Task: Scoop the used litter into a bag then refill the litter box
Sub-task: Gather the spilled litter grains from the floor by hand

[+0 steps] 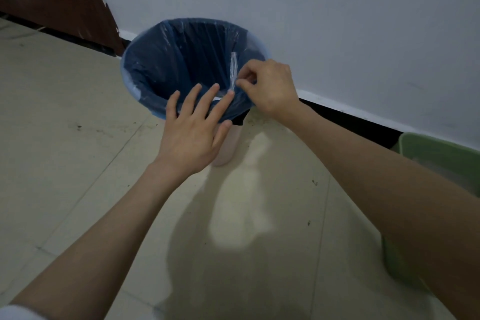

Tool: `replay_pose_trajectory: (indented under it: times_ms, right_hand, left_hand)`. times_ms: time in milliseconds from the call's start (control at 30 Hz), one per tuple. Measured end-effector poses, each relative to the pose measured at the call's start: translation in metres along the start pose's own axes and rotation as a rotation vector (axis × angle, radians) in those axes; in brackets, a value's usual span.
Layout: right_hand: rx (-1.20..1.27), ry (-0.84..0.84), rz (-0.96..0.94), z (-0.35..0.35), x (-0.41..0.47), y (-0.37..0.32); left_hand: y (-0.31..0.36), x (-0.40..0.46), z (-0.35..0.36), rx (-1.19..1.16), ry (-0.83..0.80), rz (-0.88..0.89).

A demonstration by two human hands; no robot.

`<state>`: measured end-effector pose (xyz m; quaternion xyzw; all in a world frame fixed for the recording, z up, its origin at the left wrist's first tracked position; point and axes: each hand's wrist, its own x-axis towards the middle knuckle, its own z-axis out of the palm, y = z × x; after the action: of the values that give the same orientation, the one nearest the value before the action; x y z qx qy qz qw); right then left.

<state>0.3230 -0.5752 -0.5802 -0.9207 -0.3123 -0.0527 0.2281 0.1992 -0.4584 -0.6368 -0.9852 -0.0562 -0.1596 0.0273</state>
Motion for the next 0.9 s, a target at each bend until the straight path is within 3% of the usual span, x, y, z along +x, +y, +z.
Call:
replay_pose_trajectory:
  times_ms: [233,467,533,633,900]
  right_hand:
    - [0.087,-0.095,-0.01,-0.004,-0.01,0.0]
    - [0.124,0.088,0.084,-0.017,-0.034,0.025]
    - [0.194,-0.021,0.116,-0.02,-0.049,0.041]
    - [0.074,-0.222,0.089,-0.027,-0.075,0.068]
    - [-0.063,-0.331,0.246,-0.058,-0.161,0.146]
  left_hand:
    - [0.001,0.0,-0.004,-0.027,-0.026,0.0]
    - [0.002,-0.002,-0.007,-0.004,-0.09,0.018]
    - [0.006,-0.005,-0.008,-0.008,-0.112,0.017]
    - [0.023,-0.011,-0.01,-0.034,-0.123,0.043]
    - [0.112,-0.006,-0.006,-0.272,-0.135,0.272]
